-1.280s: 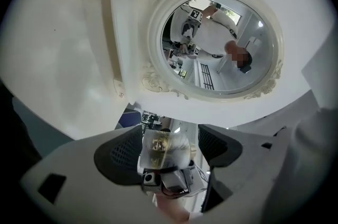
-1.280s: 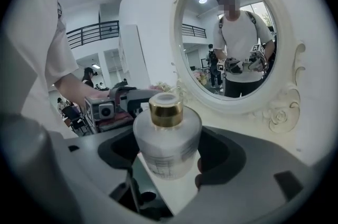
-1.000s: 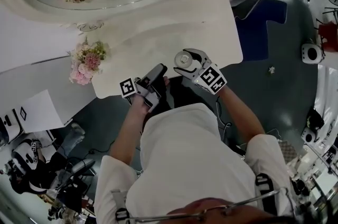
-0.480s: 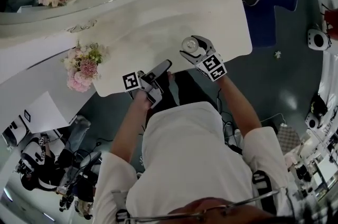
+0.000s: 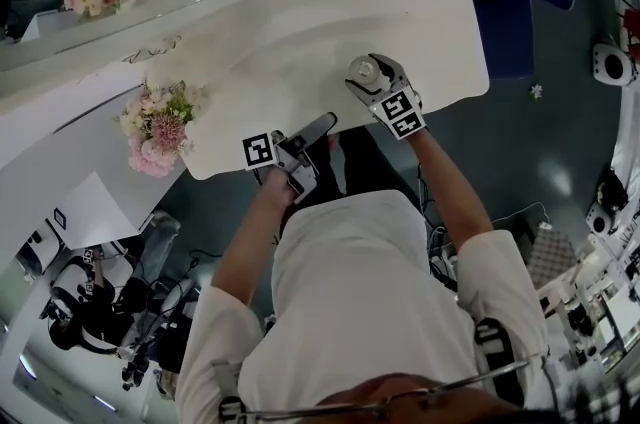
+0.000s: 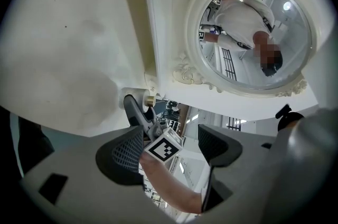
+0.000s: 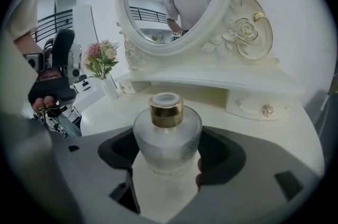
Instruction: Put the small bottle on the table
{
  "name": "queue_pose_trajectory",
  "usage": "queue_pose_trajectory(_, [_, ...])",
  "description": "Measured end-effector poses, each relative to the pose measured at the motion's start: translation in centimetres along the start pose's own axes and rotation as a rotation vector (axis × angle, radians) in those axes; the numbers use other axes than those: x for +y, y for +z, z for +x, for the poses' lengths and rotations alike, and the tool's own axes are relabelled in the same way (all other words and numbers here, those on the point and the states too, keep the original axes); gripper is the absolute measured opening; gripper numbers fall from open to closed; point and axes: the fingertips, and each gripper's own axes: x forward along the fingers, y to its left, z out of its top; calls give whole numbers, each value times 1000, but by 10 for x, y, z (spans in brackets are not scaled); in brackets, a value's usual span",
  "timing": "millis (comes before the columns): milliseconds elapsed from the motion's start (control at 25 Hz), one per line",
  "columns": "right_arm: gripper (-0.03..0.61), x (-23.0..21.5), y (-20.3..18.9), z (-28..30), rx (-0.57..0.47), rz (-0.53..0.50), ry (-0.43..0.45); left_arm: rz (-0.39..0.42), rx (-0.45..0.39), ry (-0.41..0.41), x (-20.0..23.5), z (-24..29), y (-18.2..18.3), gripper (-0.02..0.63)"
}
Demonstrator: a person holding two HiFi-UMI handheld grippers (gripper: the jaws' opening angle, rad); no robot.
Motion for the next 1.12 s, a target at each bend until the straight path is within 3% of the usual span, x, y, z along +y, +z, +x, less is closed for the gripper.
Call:
queue_pose_trajectory(600, [339,-14,-15,16,-8,43,-73,5,-25,25,15,-20,0,322])
queue_pose_trajectory(1120, [357,-8,-23,20,12,15,-97,-4,-2,14,24,-13,-8,322])
